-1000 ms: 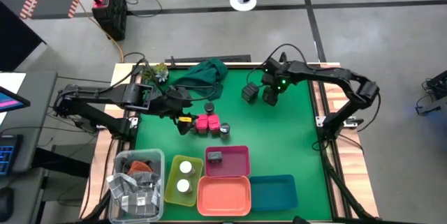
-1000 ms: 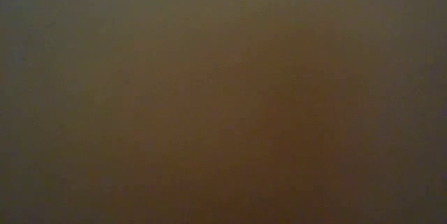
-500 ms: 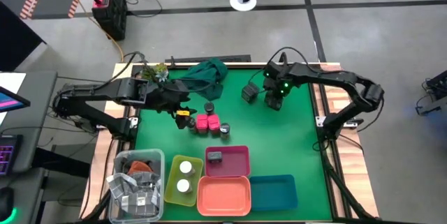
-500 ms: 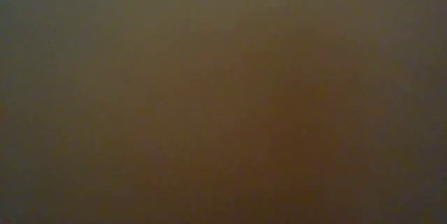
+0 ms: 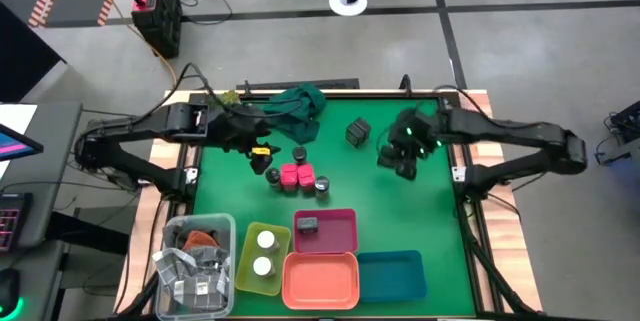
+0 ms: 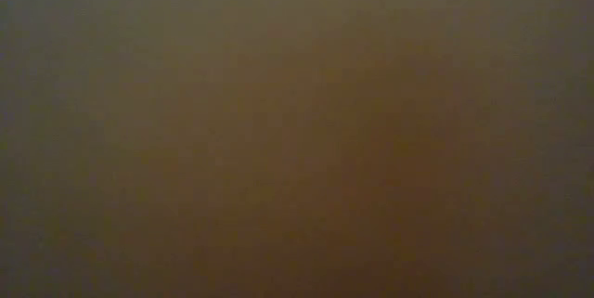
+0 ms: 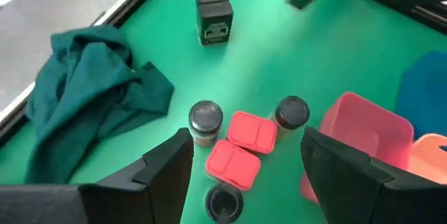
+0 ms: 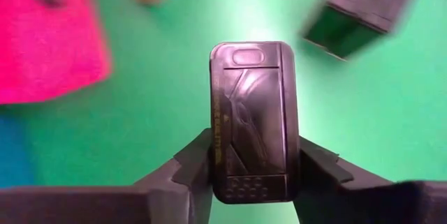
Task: Sort spices by type
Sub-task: Put the top black seasoning can into the pink bin
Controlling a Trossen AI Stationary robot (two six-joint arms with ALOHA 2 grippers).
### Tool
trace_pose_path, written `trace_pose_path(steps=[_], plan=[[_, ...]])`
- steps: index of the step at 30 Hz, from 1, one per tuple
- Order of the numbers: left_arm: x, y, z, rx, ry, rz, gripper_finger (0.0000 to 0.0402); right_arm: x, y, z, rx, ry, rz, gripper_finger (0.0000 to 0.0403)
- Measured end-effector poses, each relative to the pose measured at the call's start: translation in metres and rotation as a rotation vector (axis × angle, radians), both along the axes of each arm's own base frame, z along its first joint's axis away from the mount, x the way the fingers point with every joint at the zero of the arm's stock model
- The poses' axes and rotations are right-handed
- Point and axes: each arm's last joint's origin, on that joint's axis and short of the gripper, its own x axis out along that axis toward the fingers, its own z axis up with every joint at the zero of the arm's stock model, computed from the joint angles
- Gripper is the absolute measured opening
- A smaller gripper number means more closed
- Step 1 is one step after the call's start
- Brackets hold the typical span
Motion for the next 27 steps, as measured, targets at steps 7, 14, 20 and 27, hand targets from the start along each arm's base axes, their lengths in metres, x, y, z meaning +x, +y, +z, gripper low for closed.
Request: trace_pose_path(steps=[7, 14, 20, 27], plan=[[-0.003, 0.018, -0.001, -0.022, 0.004, 0.057, 0.0254, 0.015, 0.060, 0.021, 0.032, -0.127, 0.168, 0.0163], [-0.005, 0.030, -0.001, -0.078, -0.011, 0.103, 0.0254, 0.061, 0.106, 0.035, 0.040, -0.233, 0.327, 0.0169], [-0.007, 0.030, 0.002, -0.098, -0.041, 0.092, 0.0254, 0.104, 0.138, 0.039, -0.068, -0.237, 0.427, 0.0168], [-0.024, 0.026, 0.014, -0.063, -0.094, 0.067, 0.0254, 0.150, 0.153, 0.022, -0.052, -0.195, 0.463, 0.0168]])
